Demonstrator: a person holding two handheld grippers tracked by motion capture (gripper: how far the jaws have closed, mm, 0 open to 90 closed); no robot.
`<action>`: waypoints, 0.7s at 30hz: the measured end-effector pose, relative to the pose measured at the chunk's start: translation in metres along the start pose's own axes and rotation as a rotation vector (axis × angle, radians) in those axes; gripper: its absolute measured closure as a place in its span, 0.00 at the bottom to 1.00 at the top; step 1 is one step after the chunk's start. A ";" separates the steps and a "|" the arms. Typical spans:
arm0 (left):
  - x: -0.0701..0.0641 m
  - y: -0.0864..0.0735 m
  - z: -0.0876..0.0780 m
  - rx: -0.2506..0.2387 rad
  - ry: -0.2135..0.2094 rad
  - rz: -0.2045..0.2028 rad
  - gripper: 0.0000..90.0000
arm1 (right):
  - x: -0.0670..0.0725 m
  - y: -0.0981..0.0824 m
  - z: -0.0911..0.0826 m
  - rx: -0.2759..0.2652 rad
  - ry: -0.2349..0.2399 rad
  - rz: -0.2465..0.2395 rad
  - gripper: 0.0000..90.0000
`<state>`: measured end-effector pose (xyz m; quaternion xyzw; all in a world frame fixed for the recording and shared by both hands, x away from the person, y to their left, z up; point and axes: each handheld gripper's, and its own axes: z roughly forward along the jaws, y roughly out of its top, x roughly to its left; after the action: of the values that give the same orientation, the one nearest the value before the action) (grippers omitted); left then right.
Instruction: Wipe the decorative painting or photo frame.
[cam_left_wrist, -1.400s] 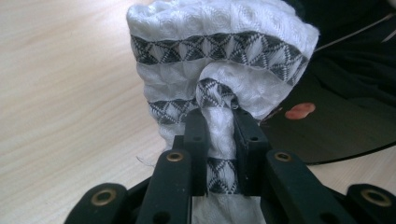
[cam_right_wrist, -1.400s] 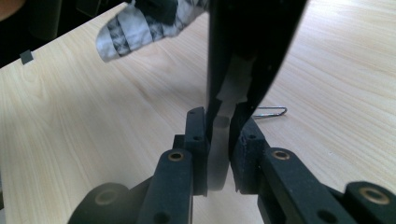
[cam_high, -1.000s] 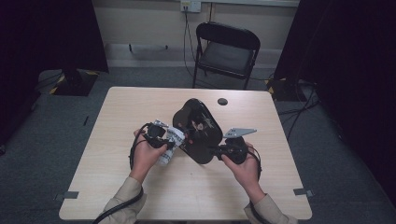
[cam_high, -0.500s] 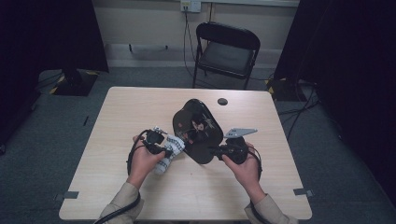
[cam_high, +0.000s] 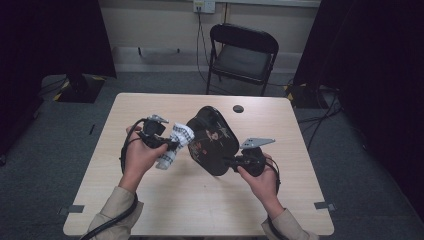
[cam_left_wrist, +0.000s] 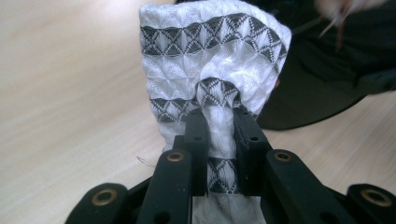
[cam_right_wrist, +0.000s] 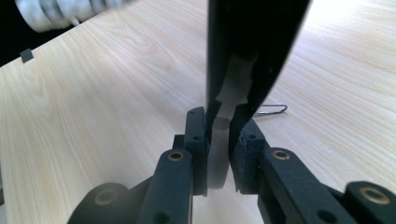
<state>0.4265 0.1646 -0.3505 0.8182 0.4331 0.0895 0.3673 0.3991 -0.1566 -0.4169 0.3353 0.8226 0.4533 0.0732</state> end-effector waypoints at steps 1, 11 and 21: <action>0.000 0.005 -0.005 -0.003 -0.001 0.004 0.87 | 0.000 0.000 0.000 0.000 0.000 -0.001 0.88; -0.012 0.047 -0.025 -0.076 -0.004 0.045 0.87 | 0.000 0.001 0.000 0.002 0.001 -0.005 0.88; -0.015 0.059 -0.010 -0.030 0.026 0.077 0.87 | 0.000 0.001 0.000 0.004 -0.004 -0.008 0.88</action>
<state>0.4501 0.1372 -0.3004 0.8274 0.4045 0.1205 0.3704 0.3994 -0.1557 -0.4162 0.3330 0.8247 0.4508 0.0759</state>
